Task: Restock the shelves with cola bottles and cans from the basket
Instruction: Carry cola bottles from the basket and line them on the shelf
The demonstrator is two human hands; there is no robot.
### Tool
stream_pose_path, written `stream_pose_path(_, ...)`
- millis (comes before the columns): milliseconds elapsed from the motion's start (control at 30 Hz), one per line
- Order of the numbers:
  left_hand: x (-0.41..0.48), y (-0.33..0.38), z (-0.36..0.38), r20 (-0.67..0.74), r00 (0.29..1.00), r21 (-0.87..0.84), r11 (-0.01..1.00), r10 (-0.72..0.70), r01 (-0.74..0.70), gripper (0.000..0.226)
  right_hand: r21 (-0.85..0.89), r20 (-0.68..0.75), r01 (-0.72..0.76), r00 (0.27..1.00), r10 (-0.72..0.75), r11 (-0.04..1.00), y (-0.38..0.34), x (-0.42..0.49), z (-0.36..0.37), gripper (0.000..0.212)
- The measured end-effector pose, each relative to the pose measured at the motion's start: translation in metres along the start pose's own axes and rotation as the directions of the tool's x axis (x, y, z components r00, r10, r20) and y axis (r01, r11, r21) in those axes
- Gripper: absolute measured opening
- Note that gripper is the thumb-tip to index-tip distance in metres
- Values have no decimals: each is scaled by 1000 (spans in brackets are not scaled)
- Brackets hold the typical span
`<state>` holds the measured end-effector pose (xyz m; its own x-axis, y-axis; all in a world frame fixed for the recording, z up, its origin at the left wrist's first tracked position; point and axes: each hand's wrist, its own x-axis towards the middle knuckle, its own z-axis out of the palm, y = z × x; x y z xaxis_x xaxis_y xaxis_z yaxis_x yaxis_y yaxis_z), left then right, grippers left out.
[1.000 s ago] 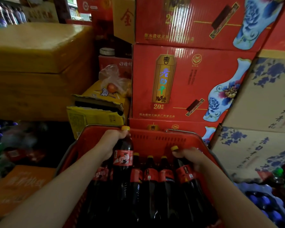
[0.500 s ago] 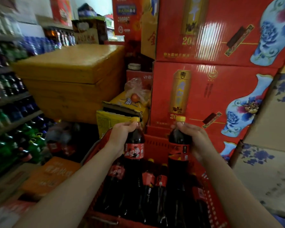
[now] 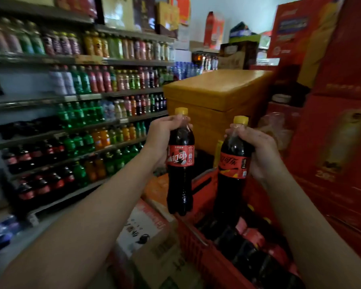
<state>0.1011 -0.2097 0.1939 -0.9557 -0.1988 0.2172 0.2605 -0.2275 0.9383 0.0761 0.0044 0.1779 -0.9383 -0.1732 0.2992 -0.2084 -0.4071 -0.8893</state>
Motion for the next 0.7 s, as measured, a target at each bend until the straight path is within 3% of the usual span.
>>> stream_pose_path(167, -51, 45, -89, -253, 964, 98, 993, 86, -63, 27, 91, 235, -101, 969, 77, 991, 21, -7, 91, 20)
stream_pose_path(367, -146, 94, -196, -473, 854, 193, 971, 217, -140, 20, 150, 517, -324, 831, 205, 934, 58, -44, 215, 25)
stream_pose_path(700, -263, 147, -291, -688, 671, 196, 961, 276, -194, 15, 115, 742, -466, 627, 236, 877, 86, -110, 366, 27)
